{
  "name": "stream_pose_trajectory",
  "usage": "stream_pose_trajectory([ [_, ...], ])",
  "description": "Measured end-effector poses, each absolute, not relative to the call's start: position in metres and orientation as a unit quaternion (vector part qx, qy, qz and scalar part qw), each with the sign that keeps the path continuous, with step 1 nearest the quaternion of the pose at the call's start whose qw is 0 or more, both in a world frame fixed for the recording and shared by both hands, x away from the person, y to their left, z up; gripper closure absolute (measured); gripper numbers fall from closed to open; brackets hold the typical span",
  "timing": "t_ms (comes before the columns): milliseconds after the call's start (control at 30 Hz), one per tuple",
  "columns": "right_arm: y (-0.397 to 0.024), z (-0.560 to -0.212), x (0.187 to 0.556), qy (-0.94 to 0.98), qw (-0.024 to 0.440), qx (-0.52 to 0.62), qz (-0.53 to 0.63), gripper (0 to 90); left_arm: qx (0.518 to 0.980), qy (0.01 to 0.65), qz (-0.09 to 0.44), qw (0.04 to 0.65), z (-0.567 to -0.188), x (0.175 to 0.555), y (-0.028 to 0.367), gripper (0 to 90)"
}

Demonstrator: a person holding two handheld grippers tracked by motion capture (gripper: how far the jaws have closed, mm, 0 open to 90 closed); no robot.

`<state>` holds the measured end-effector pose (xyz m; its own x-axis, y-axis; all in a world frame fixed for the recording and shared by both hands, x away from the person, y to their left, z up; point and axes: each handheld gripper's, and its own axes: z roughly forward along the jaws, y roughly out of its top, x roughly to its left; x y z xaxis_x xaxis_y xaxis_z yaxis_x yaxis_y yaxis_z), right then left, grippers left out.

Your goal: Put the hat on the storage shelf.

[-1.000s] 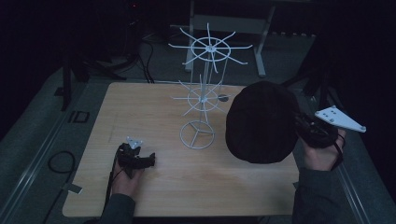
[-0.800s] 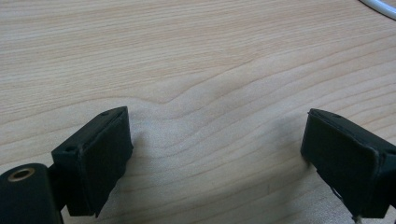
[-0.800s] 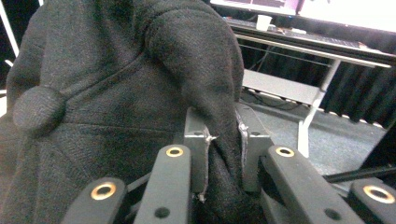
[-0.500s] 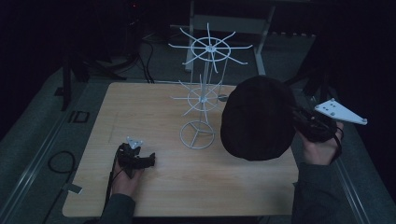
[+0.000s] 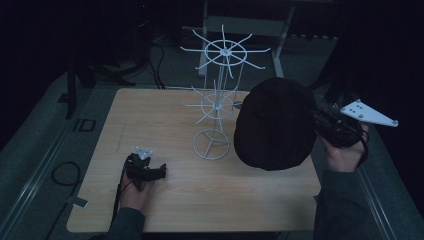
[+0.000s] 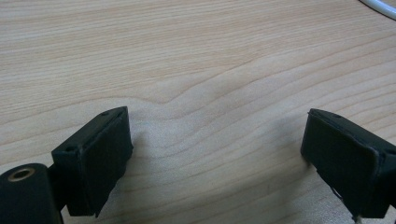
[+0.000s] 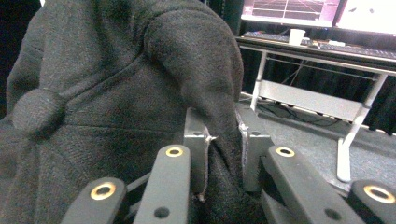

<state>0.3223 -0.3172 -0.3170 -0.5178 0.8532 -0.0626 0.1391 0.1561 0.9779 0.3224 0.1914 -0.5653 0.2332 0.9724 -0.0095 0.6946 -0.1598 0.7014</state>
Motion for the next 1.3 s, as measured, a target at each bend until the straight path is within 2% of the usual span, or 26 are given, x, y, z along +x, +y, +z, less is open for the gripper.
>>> stream_pose_trajectory([
  [1300, -0.32, -0.29, 0.32, 0.684, 0.319, 0.33, 0.567, 77.5, 0.725, 0.575, 0.231, 0.301, -0.565, 0.322, 0.191, 9.2],
])
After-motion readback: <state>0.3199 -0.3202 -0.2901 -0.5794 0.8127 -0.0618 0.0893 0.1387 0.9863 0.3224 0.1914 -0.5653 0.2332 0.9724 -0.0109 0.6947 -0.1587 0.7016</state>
